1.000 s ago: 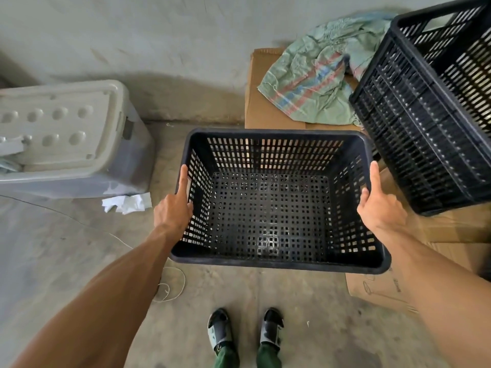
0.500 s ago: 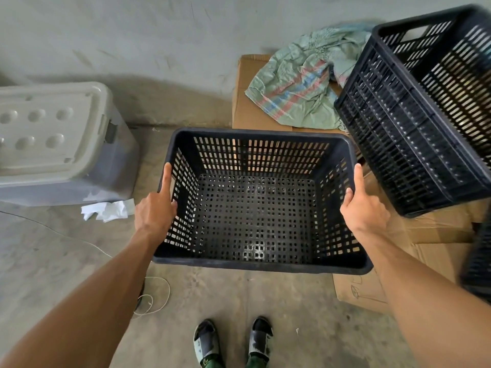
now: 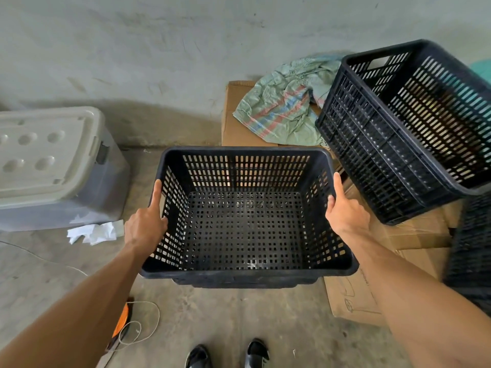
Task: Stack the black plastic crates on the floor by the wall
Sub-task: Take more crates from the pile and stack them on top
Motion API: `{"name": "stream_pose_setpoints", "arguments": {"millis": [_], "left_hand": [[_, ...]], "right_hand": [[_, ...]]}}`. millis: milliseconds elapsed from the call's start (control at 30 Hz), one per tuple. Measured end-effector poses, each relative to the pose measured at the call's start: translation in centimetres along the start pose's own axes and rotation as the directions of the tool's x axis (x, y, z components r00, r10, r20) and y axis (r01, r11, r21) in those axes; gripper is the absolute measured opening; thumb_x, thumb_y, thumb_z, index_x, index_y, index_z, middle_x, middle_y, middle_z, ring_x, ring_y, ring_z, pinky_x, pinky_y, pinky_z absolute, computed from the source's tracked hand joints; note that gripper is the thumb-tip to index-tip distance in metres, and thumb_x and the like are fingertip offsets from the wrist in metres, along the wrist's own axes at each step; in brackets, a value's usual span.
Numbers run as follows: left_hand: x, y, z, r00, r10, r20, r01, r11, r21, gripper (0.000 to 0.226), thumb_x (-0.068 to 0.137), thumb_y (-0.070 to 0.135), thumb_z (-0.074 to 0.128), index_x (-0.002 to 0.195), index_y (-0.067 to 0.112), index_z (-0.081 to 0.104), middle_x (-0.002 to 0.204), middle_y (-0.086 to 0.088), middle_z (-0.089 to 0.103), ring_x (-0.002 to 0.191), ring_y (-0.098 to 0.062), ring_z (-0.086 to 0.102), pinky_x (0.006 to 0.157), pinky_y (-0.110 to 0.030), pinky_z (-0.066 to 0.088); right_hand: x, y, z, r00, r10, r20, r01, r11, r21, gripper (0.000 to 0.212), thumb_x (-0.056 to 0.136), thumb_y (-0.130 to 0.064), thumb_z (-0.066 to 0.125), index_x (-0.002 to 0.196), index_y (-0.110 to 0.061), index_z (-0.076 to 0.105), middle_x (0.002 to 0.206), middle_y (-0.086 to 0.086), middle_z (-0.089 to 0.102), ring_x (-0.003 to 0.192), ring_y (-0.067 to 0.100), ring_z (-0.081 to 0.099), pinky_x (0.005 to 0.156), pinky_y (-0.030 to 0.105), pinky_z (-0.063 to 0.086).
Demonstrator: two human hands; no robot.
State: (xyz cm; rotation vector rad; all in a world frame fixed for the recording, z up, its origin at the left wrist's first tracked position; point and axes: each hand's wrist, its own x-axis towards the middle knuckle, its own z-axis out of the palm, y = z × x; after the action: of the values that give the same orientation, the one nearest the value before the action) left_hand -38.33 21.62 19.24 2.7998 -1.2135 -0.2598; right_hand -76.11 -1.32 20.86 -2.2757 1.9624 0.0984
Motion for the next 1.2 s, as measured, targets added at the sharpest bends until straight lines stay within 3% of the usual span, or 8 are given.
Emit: {"name": "stream_pose_setpoints", "arguments": {"millis": [233, 500, 633, 733, 867, 967, 1067, 1200], "left_hand": [[-0.7, 0.0, 0.7, 1.0, -0.014, -0.006, 0.014, 1.0, 0.027, 0.108, 0.09, 0.019, 0.068, 0.155, 0.039, -0.016, 0.059, -0.007, 0.056, 0.049, -0.022, 0.053, 0.048, -0.034, 0.046], [0.2, 0.1, 0.6, 1.0, -0.02, -0.01, 0.02, 1.0, -0.01, 0.111, 0.088, 0.019, 0.068, 0.154, 0.041, -0.018, 0.059, -0.007, 0.057, 0.049, -0.022, 0.054, 0.051, -0.035, 0.049], [-0.1, -0.2, 0.3, 0.998, 0.059, 0.034, -0.06, 0.998, 0.02, 0.101, 0.093, 0.05, 0.056, 0.155, 0.032, -0.022, 0.1, -0.02, 0.065, 0.072, -0.03, 0.063, 0.064, -0.044, 0.055], [1.3, 1.0, -1.7, 0.989, 0.127, -0.079, -0.124, 0.991, 0.039, 0.1, 0.09, 0.062, 0.052, 0.157, 0.023, -0.011, 0.134, -0.026, 0.047, 0.113, -0.041, 0.055, 0.09, -0.054, 0.048], [2.5, 2.7, -1.8, 0.976, 0.126, -0.18, -0.135, 0.99, -0.04, 0.091, 0.095, 0.065, 0.037, 0.158, 0.014, -0.005, 0.163, -0.019, 0.011, 0.147, -0.039, 0.019, 0.12, -0.055, 0.014], [1.6, 1.7, 1.1, 0.976, 0.209, -0.06, -0.198, 0.97, 0.143, 0.095, 0.092, 0.075, 0.02, 0.159, 0.013, -0.008, 0.166, -0.012, -0.01, 0.15, -0.039, 0.005, 0.12, -0.058, 0.004], [1.9, 1.5, 0.6, 0.979, 0.201, 0.024, -0.202, 0.975, 0.094, 0.097, 0.088, 0.078, 0.014, 0.158, 0.015, -0.014, 0.164, -0.009, -0.018, 0.151, -0.038, -0.005, 0.12, -0.059, -0.001], [1.9, 2.7, -1.6, 0.953, 0.238, -0.186, -0.239, 0.971, 0.019, 0.09, 0.094, 0.069, 0.02, 0.157, 0.016, -0.017, 0.163, -0.008, -0.023, 0.151, -0.029, -0.016, 0.122, -0.05, -0.008]], "right_hand": [[-0.3, 0.8, 0.1, 0.999, -0.03, -0.021, 0.031, 0.999, 0.045, 0.063, 0.105, -0.041, 0.03, 0.158, -0.038, -0.004, 0.073, 0.01, 0.05, 0.065, 0.029, 0.049, 0.065, 0.036, 0.042], [0.7, 0.3, -0.5, 0.999, -0.017, 0.031, 0.015, 0.999, 0.05, 0.063, 0.105, -0.042, 0.03, 0.156, -0.041, -0.007, 0.079, 0.012, 0.051, 0.076, 0.035, 0.06, 0.07, 0.04, 0.043], [1.0, 0.7, -2.0, 0.97, -0.005, 0.242, 0.0, 1.0, 0.02, 0.061, 0.104, -0.05, 0.021, 0.153, -0.048, -0.016, 0.108, 0.019, 0.061, 0.088, 0.033, 0.06, 0.076, 0.042, 0.043], [2.8, 0.2, -4.8, 0.974, -0.034, 0.222, 0.007, 0.993, 0.122, 0.059, 0.102, -0.056, 0.014, 0.157, -0.042, -0.001, 0.145, 0.023, 0.041, 0.125, 0.037, 0.048, 0.092, 0.047, 0.041], [2.2, 0.4, -3.2, 0.983, -0.076, -0.167, 0.111, 0.971, 0.21, 0.066, 0.102, -0.054, 0.02, 0.159, -0.025, 0.006, 0.163, 0.016, 0.017, 0.149, 0.033, 0.016, 0.119, 0.055, 0.017], [-0.1, 1.8, 1.7, 0.993, -0.096, -0.066, 0.1, 0.993, 0.058, 0.074, 0.098, -0.058, 0.022, 0.158, -0.023, -0.003, 0.162, 0.025, 0.012, 0.149, 0.041, 0.014, 0.12, 0.06, 0.009], [0.6, 1.9, 1.6, 0.995, -0.07, 0.064, 0.067, 0.996, 0.055, 0.077, 0.098, -0.059, 0.022, 0.158, -0.023, -0.01, 0.164, 0.024, -0.006, 0.152, 0.036, 0.001, 0.122, 0.056, 0.002], [0.7, 0.4, -1.1, 0.983, -0.11, -0.147, 0.135, 0.975, 0.174, 0.078, 0.1, -0.058, 0.022, 0.159, -0.015, -0.007, 0.164, 0.02, -0.014, 0.152, 0.032, -0.007, 0.122, 0.053, -0.005]]}}
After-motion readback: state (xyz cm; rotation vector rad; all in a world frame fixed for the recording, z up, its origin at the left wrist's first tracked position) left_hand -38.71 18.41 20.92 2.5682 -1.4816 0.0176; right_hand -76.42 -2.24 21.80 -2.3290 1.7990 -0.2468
